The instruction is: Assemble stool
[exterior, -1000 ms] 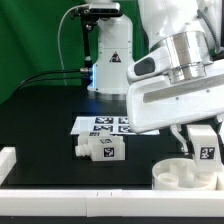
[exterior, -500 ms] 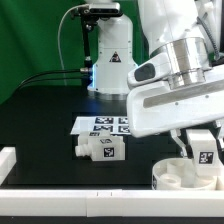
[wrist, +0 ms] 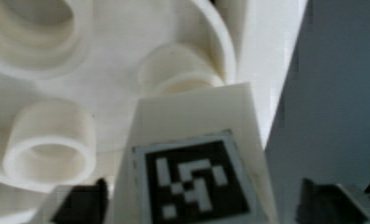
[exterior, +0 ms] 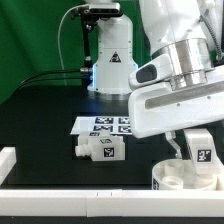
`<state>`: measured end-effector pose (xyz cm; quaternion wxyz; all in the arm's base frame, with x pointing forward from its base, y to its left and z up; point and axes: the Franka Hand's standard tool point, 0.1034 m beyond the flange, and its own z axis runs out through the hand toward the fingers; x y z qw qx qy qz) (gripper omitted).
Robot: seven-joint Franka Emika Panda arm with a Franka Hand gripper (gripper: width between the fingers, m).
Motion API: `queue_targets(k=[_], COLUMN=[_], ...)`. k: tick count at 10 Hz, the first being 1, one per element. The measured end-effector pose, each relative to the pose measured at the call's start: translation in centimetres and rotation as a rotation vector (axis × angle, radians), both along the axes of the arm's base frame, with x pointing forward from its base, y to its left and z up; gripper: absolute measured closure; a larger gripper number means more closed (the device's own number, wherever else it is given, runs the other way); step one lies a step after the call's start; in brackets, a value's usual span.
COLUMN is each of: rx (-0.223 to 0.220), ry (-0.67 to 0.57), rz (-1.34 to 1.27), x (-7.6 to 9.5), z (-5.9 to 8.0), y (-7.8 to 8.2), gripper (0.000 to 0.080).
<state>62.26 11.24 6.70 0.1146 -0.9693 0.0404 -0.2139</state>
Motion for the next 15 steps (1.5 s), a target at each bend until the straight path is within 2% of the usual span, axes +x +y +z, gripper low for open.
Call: queue_targets(k=[1, 2, 3, 4, 5, 6, 8, 9, 10, 11, 12, 13, 15], rx=[0.000, -0.013, -0.013, -0.030, -0.033, -0.022, -0.036, -0.065, -0.110, -0.204, -0.266, -0.286, -0.317], ry=[0.026, 0.057, 0.167, 0.248, 0.271, 0.317, 0.304, 0.295, 0.274, 0.226, 0.197, 0.184, 0.161], rz=[-0.006, 0.014, 0.072, 0.136, 0.154, 0.167, 0.210, 0.285, 0.376, 0.580, 0.687, 0.750, 0.856], x=[0.1, 0.0, -0.6, -0.2, 0.2, -0.2, -0.1, -0.2, 0.0, 0.5, 0.6, 0.5, 0.6], z=[1.5, 2.2, 2.8, 4.1, 4.4, 4.3, 4.0, 3.4, 3.5, 3.8, 3.8, 3.8, 3.7], y=[0.0, -0.3, -0.3, -1.0, -1.1, -0.8, -0.9, -1.0, -1.1, -1.3, -1.0, -0.6, -1.0], gripper=[0.0179, 0.0179, 0.0159, 0.0152, 0.0152, 0.0150, 0.0150, 0.0150, 0.0150, 0.0150, 0.0150, 0.0150, 0.0150])
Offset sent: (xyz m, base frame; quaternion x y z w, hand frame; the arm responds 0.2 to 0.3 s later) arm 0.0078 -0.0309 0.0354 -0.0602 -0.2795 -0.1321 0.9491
